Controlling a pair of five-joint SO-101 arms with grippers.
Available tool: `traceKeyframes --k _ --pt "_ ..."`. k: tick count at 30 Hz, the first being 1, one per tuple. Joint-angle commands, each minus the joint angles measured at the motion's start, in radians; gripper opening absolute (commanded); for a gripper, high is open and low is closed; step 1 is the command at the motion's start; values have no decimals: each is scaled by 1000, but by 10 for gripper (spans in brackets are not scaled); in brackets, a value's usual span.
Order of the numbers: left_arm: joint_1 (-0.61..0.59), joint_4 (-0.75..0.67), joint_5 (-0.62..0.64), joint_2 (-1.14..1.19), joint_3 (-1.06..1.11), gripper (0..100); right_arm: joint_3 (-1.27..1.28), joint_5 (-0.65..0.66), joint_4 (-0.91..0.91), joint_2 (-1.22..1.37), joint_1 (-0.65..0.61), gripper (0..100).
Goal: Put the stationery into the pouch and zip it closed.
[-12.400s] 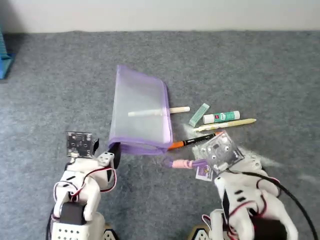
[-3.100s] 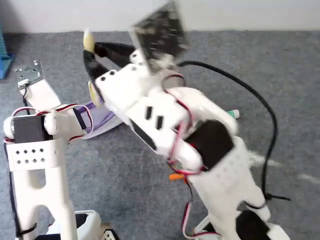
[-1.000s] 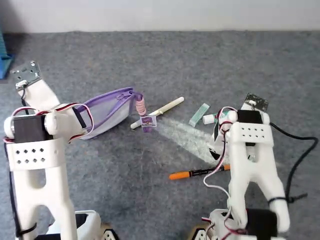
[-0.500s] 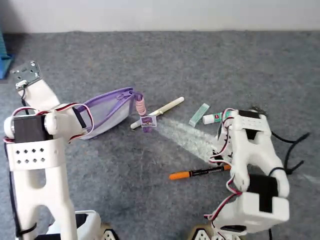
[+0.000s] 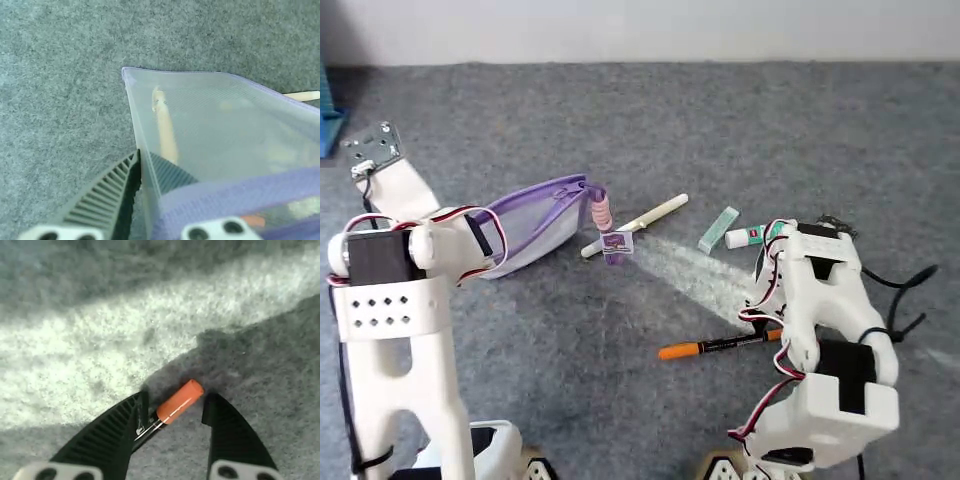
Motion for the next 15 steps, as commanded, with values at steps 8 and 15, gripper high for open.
traceKeyframes --k 8,15 --pt "-5 6 11 21 -15 12 -11 -5 -36 10 12 19" --pt "-5 5 11 21 -15 12 -74 26 85 -232 -5 9"
